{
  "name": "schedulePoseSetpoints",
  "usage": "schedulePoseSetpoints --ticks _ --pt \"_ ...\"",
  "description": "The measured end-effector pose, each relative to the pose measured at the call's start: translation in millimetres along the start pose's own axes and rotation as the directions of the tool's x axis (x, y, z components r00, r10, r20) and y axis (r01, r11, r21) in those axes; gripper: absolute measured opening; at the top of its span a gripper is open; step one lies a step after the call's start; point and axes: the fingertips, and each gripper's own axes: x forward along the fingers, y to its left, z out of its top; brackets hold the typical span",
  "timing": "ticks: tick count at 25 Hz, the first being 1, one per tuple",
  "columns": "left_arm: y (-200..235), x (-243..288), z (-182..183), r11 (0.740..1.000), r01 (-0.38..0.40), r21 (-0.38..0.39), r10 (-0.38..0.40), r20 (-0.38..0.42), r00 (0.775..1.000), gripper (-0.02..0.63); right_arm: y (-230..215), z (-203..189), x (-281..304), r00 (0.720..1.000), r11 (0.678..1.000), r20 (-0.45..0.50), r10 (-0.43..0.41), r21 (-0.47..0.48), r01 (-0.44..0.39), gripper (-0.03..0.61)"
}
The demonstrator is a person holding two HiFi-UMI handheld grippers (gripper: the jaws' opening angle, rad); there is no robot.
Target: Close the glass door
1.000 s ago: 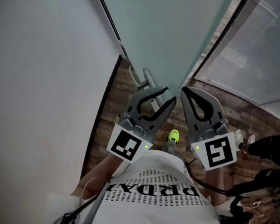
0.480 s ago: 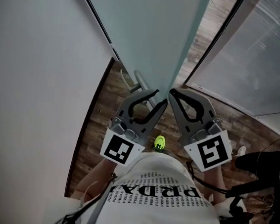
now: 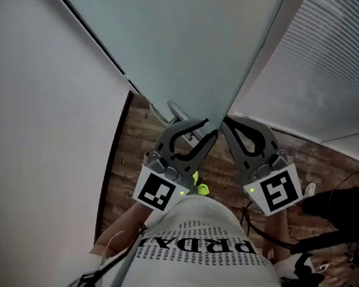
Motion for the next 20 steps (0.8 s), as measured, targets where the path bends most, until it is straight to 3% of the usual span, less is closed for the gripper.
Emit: schedulePoseSetpoints --ticks 5,10,13,20 --pt "11.3 -1.3 18.0 0.995 -0.051 0.081 0.047 0.049 0.998 0.064 -5.0 17.6 1.0 0.998 0.998 0.061 0.026 -0.051 -0.022 -0.002" --pt "8.2 -6.0 14.1 0.998 0.000 0.060 -0.002 0.037 0.999 0.060 1.5 20.1 -2.4 0.998 0.999 0.056 0.013 -0.033 -0.012 -0.002" --pt "11.5 -12.2 8.7 0.999 0.012 0.046 -0.014 0.046 0.999 0.018 7.3 20.0 -2.0 0.998 1.000 0.055 0.013 -0.015 -0.012 -0.002" --pt "13.4 -33.0 12.4 0.997 -0.063 0.048 0.058 0.105 0.993 0.008 29.8 18.9 0.2 0.996 0.996 0.014 0.083 -0.044 -0.082 -0.002"
